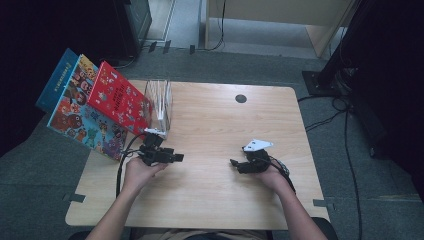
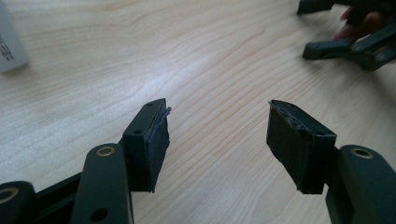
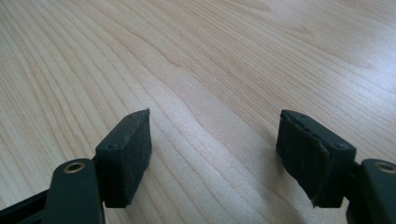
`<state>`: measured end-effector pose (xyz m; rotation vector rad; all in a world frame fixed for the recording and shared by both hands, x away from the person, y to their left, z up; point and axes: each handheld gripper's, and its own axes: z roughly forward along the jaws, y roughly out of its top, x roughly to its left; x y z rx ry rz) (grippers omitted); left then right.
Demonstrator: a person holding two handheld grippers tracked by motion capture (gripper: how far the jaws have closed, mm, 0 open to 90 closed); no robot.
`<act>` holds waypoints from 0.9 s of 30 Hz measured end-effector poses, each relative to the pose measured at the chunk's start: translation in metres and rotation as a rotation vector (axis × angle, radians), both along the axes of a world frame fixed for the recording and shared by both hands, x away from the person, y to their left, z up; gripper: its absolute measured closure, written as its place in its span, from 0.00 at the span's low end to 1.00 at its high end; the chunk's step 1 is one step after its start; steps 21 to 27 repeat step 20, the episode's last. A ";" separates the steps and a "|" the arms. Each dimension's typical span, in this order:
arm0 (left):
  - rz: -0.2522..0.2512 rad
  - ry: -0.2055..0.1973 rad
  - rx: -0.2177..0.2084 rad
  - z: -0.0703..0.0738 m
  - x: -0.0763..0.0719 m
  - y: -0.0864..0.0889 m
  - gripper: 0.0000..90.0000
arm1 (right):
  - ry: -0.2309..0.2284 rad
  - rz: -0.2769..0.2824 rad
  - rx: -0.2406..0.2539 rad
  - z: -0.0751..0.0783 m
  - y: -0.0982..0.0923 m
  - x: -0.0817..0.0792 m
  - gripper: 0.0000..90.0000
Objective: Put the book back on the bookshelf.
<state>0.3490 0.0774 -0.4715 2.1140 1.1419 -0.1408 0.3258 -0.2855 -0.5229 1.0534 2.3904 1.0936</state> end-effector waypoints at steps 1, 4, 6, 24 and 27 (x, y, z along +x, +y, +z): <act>0.000 0.000 0.000 0.000 0.000 0.000 0.43 | -0.001 0.001 0.000 0.000 0.000 0.000 0.30; -0.012 -0.010 0.011 -0.008 -0.002 -0.004 0.43 | 0.000 0.001 0.000 0.000 0.000 0.000 0.30; -0.013 -0.010 0.012 -0.010 -0.002 -0.004 0.43 | -0.001 0.001 0.000 0.000 0.000 0.000 0.30; -0.013 0.011 0.004 -0.017 -0.003 -0.003 0.41 | 0.008 -0.011 -0.009 0.000 0.001 0.000 0.21; -0.013 0.011 0.004 -0.017 -0.003 -0.003 0.41 | 0.008 -0.011 -0.009 0.000 0.001 0.000 0.21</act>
